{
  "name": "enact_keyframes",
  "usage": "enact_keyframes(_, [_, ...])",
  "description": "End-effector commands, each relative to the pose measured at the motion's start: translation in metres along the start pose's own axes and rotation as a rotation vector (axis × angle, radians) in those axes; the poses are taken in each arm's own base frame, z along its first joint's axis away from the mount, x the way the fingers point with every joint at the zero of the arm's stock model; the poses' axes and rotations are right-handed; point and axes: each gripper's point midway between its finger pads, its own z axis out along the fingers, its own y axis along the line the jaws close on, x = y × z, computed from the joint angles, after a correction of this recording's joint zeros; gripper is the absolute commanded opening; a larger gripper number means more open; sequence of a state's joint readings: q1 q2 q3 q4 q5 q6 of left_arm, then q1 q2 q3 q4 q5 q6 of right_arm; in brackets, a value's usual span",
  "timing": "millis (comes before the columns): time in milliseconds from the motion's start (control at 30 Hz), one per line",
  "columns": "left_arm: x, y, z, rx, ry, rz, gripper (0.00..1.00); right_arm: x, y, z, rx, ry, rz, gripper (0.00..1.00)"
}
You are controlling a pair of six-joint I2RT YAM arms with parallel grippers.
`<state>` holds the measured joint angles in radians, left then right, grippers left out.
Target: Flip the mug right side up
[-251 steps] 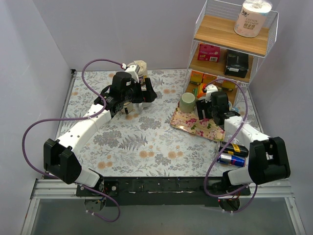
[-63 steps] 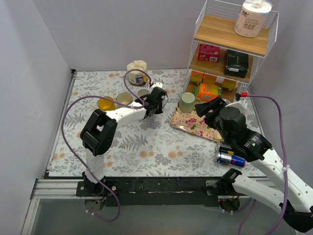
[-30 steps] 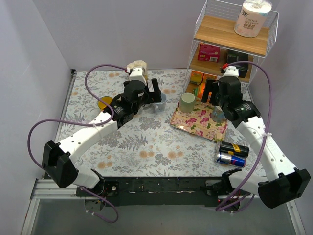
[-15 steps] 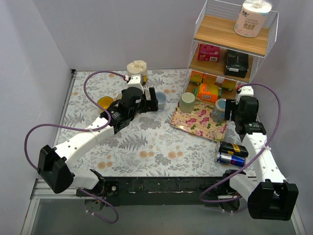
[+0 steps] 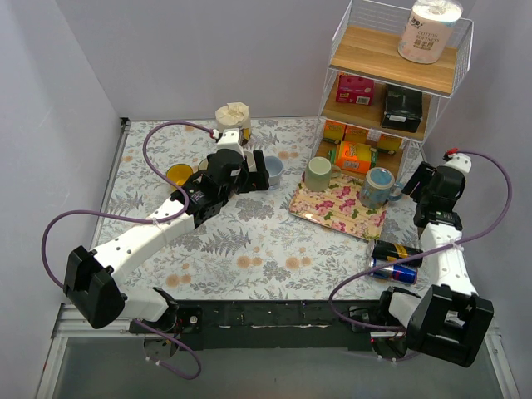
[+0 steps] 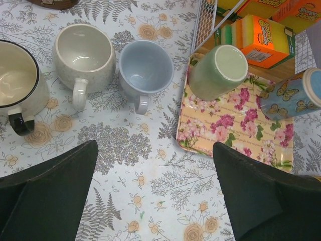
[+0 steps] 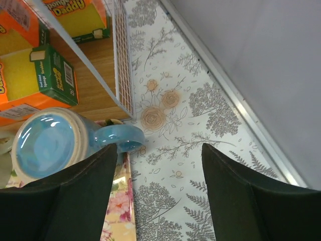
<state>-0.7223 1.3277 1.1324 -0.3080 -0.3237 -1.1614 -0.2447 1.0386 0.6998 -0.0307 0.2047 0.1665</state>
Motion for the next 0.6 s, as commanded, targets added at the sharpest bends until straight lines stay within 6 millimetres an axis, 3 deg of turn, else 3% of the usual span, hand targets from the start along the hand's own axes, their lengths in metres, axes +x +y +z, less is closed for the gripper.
enact_keyframes(0, [-0.005, -0.002, -0.010, 0.016, -0.013, -0.018, 0.98, -0.013, 0.009, 0.017, -0.048, -0.020, 0.153, 0.74])
enact_keyframes(200, [-0.003, -0.003, -0.010, 0.020, -0.006, -0.036, 0.98, -0.003, 0.014, 0.034, -0.081, 0.027, 0.251, 0.74])
enact_keyframes(400, [0.001, -0.002, -0.012, 0.021, 0.004, -0.057, 0.98, -0.005, 0.006, 0.048, -0.087, 0.020, 0.316, 0.73])
enact_keyframes(567, [0.002, -0.002, -0.013, 0.024, 0.008, -0.065, 0.98, -0.007, 0.013, 0.055, -0.174, 0.033, 0.383, 0.73])
